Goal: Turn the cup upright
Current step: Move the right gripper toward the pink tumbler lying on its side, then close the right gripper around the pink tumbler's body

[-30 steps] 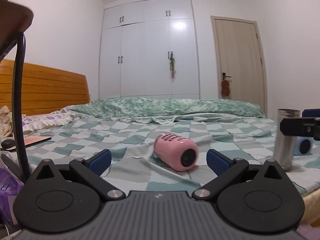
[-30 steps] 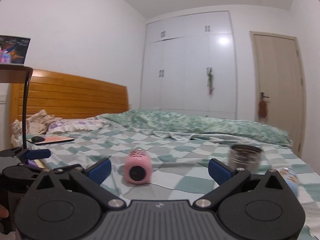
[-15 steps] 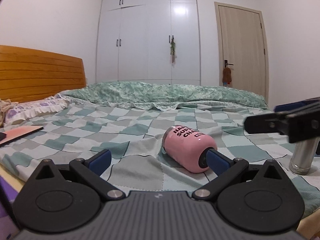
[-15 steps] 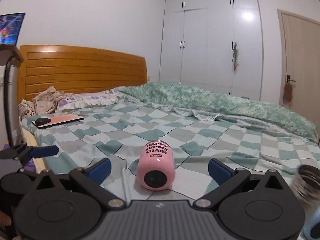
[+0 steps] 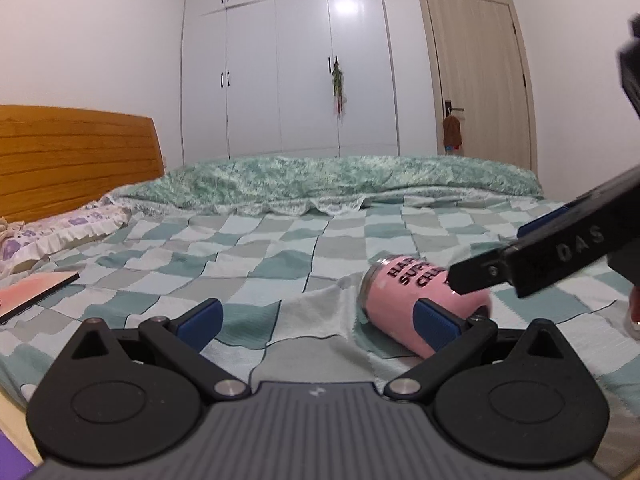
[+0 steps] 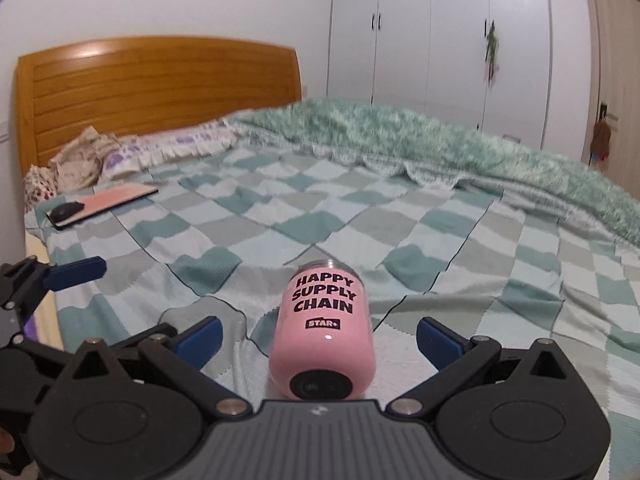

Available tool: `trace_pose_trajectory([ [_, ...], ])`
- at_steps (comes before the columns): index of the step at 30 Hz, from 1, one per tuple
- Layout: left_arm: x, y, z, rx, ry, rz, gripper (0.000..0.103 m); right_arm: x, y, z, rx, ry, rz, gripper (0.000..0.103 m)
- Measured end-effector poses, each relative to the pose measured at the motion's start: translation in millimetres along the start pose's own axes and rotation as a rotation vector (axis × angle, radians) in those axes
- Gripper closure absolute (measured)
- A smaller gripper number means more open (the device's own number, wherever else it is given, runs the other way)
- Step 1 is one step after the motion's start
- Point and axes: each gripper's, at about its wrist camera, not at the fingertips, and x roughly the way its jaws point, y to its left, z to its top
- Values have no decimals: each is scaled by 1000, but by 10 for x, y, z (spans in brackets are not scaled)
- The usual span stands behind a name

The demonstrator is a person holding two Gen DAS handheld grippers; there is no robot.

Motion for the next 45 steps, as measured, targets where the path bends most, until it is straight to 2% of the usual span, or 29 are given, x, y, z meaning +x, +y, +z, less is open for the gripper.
trace_pose_trajectory([
  [9, 238, 116, -27, 18, 60, 29, 0, 550, -14, 241, 9, 156, 42, 0],
  [21, 398, 173, -104, 51, 131, 40, 0, 1087, -154, 222, -82, 358, 194, 0],
  [33, 426, 202, -151, 44, 168, 34, 0, 1340, -217, 225, -146, 423, 278, 0],
  [38, 433, 194, -147, 49, 176, 26, 0, 1443, -328, 185, -89, 441, 310, 0],
  [40, 433, 193, -147, 48, 176, 28, 0, 1469, -336, 163, -69, 442, 315, 9],
  [45, 429, 188, -140, 50, 176, 16, 0, 1507, -317, 136, -32, 455, 319, 10],
])
